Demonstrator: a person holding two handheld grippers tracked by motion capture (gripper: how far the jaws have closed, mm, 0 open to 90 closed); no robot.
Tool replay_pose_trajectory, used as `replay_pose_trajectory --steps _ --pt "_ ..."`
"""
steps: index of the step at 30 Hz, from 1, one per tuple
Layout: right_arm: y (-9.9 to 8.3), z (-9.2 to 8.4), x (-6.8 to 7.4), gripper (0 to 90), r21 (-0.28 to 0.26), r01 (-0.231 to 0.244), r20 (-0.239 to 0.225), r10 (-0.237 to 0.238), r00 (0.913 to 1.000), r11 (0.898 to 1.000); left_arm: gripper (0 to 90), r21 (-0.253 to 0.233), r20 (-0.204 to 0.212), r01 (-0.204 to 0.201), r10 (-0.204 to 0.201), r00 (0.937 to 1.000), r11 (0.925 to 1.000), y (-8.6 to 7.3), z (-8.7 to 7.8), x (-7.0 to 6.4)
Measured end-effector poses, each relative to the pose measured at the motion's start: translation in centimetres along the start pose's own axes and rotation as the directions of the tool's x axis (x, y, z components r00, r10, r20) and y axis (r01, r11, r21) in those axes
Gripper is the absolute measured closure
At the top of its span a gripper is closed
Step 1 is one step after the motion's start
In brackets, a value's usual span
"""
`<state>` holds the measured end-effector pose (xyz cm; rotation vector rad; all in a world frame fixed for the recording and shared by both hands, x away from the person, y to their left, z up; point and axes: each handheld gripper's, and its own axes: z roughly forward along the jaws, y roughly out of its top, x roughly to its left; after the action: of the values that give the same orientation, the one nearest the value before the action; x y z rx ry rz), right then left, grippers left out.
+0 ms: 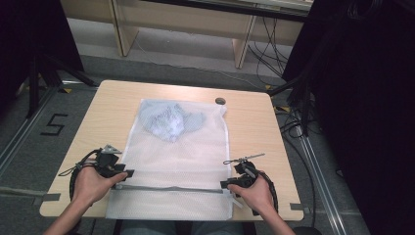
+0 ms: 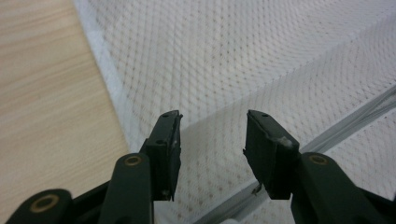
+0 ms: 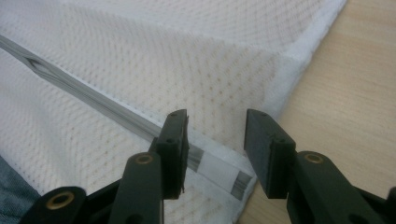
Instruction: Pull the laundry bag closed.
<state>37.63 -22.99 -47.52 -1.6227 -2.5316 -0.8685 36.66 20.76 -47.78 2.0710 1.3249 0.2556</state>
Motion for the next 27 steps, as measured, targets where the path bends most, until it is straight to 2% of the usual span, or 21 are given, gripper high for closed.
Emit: replay_pose_trajectory --steps 1,2,3,4,5,6,8,9,10,12,13,14,16,17,20,21,22,23,24,26,27 --pt "0.0 0.1 -0.1 61.2 -0.027 0.028 0.001 -0.028 0.9996 0.999 56.4 0.01 -0.011 0.03 -0.03 0.9995 0.9995 -0.1 -0.2 0.1" --pt "0.1 -0.2 0.2 62.0 -0.017 0.012 -0.022 -0.012 0.9997 1.0 57.8 0.035 -0.008 0.043 -0.042 0.9991 0.9985 -0.2 -0.4 0.4" --pt "0.2 -0.2 0.5 63.0 -0.014 0.001 -0.022 -0.001 0.9998 1.0 59.5 0.052 -0.008 0.036 -0.036 0.9993 0.998 -0.2 -0.7 0.6" --pt "0.3 -0.2 0.5 64.1 -0.026 0.02 -0.031 -0.021 0.9993 0.999 61.2 0.052 -0.008 0.036 -0.036 0.9993 0.998 -0.2 -0.7 0.6" --pt "0.4 -0.3 1.0 65.9 -0.035 0.023 -0.044 -0.025 0.9987 0.999 63.4 0.023 -0.027 0.077 -0.076 0.9967 0.9968 -0.5 -0.9 0.6" --pt "0.6 -0.2 1.2 67.1 -0.047 0.041 -0.057 -0.044 0.9974 0.998 67.1 0.026 -0.029 0.073 -0.072 0.997 0.997 -0.6 -1.1 0.7" --pt "0.7 -0.3 1.7 67.9 -0.056 0.049 -0.066 -0.053 0.9964 0.997 72.8 0.032 -0.048 0.064 -0.062 0.9969 0.9974 -0.7 -1.2 0.7" --pt "0.9 -0.2 2.5 68.1 -0.073 0.087 -0.09 -0.094 0.9915 0.993 75.5 0.028 -0.064 0.05 -0.048 0.9968 0.9984 -0.8 -1.3 0.7" --pt "1.0 -0.3 2.7 69.4 -0.069 0.105 -0.095 -0.111 0.9892 0.992 78.3 0.033 -0.062 0.06 -0.058 0.9964 0.9976 -0.9 -1.6 1.0" --pt "1.2 -0.2 3.6 71.4 -0.066 0.117 -0.114 -0.124 0.9858 0.991 83.0 0.071 -0.079 0.043 -0.037 0.9962 0.9966 -0.9 -1.9 1.3" --pt "1.4 -0.2 4.1 71.8 -0.066 0.122 -0.108 -0.129 0.9858 0.99 84.8 0.062 -0.088 0.053 -0.047 0.995 0.9967 -0.9 -1.9 1.3" --pt "1.5 -0.1 4.4 72.0 -0.072 0.139 -0.116 -0.147 0.9823 0.988 86.4 0.079 -0.079 0.047 -0.041 0.996 0.9957 -0.9 -1.9 1.5" --pt "1.7 0.0 4.8 72.0 -0.077 0.14 -0.114 -0.148 0.9824 0.987 89.4 0.079 -0.08 0.05 -0.043 0.9958 0.9956 -1.0 -1.9 1.5" --pt "1.9 0.2 5.4 71.0 -0.075 0.143 -0.122 -0.151 0.9809 0.987 89.6 0.101 -0.071 0.056 -0.049 0.9963 0.9933 -1.1 -1.8 1.7" --pt "2.2 0.6 6.1 70.8 -0.065 0.142 -0.138 -0.15 0.979 0.988 89.7 0.114 -0.073 0.078 -0.07 0.9949 0.9904 -1.2 -1.5 1.7" --pt "2.3 0.8 6.2 70.8 -0.076 0.15 -0.141 -0.16 0.9771 0.986 89.7 0.14 -0.06 0.064 -0.056 0.9966 0.9881 -1.2 -1.5 1.7" --pt "2.5 1.0 6.5 70.9 -0.072 0.16 -0.146 -0.169 0.9747 0.985 89.7 0.14 -0.06 0.064 -0.056 0.9966 0.9881 -1.2 -1.5 1.7" --pt "2.5 1.0 6.9 71.3 -0.055 0.143 -0.143 -0.15 0.9783 0.988 89.7 0.142 -0.062 0.073 -0.065 0.996 0.9872 -1.3 -1.3 1.6" --pt "2.7 1.3 7.1 71.3 -0.062 0.149 -0.147 -0.157 0.9765 0.987 89.7 0.163 -0.055 0.053 -0.044 0.9975 0.9852 -1.3 -1.3 1.7" --pt "3.0 1.6 7.5 71.4 -0.061 0.151 -0.15 -0.159 0.9758 0.987 89.7 0.179 -0.077 0.062 -0.049 0.9958 0.9819 -1.4 -1.2 1.6" --pt "3.1 1.7 8.0 71.4 -0.035 0.12 -0.165 -0.124 0.9785 0.992 89.7 0.187 -0.069 0.055 -0.043 0.9967 0.9808 -1.4 -1.2 1.7"
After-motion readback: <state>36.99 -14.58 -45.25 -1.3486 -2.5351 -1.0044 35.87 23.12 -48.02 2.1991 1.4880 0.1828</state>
